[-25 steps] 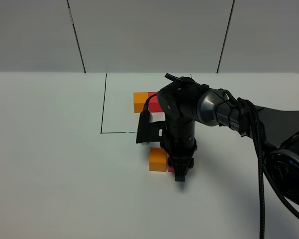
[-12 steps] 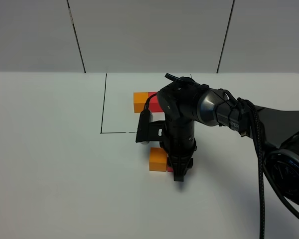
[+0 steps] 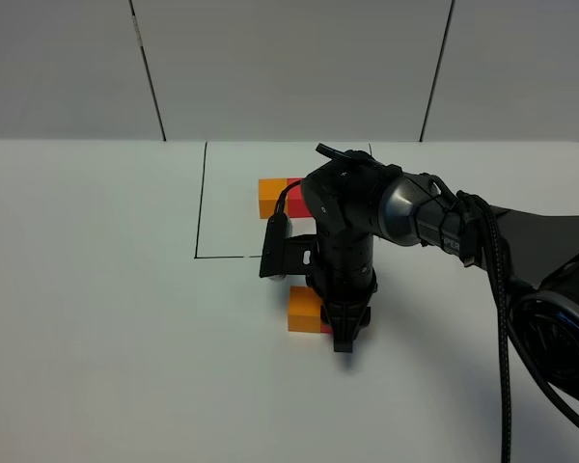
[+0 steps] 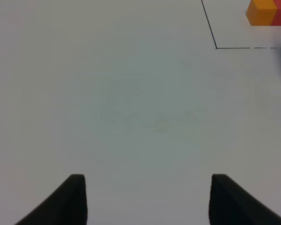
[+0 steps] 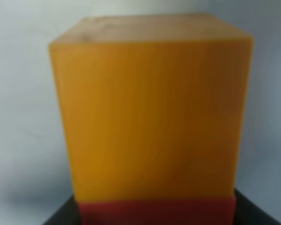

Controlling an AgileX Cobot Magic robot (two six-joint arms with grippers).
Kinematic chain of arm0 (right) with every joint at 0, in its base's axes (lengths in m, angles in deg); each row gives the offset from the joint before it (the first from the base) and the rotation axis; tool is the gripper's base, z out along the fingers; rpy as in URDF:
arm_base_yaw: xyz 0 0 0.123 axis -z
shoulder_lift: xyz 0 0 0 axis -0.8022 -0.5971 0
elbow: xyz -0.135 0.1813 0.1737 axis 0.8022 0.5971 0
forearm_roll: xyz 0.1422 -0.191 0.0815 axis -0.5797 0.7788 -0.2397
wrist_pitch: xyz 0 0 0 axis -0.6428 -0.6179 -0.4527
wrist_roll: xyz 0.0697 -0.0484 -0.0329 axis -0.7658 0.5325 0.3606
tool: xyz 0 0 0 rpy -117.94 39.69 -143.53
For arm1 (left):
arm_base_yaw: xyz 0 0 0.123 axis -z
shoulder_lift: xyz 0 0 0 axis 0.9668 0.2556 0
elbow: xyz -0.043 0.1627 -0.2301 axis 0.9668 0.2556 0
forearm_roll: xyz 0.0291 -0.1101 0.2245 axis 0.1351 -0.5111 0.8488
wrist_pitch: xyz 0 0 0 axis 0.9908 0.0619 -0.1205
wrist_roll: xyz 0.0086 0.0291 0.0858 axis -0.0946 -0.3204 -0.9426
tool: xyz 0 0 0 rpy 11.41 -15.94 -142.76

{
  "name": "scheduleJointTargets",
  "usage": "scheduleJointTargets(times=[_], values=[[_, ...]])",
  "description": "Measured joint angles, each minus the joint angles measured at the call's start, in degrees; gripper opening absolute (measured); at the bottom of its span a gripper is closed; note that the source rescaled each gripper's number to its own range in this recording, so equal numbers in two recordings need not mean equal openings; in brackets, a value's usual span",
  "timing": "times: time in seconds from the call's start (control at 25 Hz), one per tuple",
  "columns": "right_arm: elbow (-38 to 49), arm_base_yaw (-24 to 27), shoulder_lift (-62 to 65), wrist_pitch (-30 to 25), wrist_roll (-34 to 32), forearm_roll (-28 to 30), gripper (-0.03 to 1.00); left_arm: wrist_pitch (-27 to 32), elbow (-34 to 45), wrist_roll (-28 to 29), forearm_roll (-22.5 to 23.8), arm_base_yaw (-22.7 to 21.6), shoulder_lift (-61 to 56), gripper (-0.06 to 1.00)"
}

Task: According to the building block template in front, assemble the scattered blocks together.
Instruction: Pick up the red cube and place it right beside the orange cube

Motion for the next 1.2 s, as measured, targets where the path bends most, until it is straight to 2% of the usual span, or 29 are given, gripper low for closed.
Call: scheduleJointTargets(times=[0.44,0.92,1.0,1.08,1.16,1.2], values=[[0.0,-0.04,0.0,0.27,3.7,0.04,0.01,0.0,0.0,0.0,0.0,0.0,0.0,0.24],[0.0,-0.04,0.3,0.52,3.85,-0.13,0.01,0.0,0.0,0.0,0.0,0.0,0.0,0.24],[0.06,-0.04,0.47,1.54,3.59,-1.06,0.07,0.0,0.0,0.0,0.0,0.0,0.0,0.24],[0.06,-0.14,0.8,3.0,3.19,-1.66,0.26,0.0,0.0,0.0,0.0,0.0,0.0,0.24],[0.16,-0.25,1.26,3.53,2.64,-2.01,0.49,0.0,0.0,0.0,0.0,0.0,0.0,0.24],[0.16,-0.32,1.61,3.59,2.08,-2.08,0.64,0.0,0.0,0.0,0.0,0.0,0.0,0.24]])
